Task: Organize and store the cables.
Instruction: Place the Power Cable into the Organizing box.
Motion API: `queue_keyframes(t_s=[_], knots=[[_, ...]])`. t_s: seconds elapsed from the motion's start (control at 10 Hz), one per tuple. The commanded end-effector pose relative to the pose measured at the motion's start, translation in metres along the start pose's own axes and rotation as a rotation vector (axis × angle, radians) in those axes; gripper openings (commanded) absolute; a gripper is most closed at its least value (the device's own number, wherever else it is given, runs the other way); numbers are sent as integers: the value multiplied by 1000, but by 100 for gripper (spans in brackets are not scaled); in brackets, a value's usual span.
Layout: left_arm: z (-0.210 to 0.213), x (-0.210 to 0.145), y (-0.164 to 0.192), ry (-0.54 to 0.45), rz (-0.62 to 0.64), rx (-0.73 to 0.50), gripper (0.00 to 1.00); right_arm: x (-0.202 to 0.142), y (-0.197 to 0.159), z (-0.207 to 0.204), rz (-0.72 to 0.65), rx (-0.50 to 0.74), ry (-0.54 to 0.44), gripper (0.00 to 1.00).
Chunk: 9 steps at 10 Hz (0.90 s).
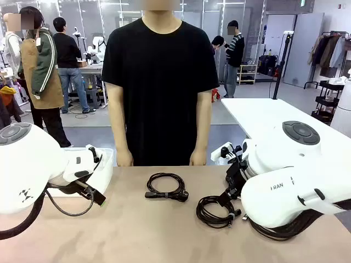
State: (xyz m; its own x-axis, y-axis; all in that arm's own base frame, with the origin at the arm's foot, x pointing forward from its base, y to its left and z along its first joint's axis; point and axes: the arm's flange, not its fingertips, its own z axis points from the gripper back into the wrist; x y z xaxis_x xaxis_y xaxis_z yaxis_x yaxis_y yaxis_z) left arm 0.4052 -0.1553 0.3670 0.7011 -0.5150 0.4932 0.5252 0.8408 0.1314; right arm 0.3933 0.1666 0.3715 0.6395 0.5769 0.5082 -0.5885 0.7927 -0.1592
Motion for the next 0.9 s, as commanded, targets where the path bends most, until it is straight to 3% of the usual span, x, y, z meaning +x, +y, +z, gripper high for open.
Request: queue_keyframes(t_s=[0.0, 0.8], knots=[[0, 0, 0, 0, 0, 0, 100, 0, 0, 0, 0, 0, 0, 100], [0, 0, 0, 0, 0, 0, 100, 0, 0, 0, 0, 0, 0, 100]])
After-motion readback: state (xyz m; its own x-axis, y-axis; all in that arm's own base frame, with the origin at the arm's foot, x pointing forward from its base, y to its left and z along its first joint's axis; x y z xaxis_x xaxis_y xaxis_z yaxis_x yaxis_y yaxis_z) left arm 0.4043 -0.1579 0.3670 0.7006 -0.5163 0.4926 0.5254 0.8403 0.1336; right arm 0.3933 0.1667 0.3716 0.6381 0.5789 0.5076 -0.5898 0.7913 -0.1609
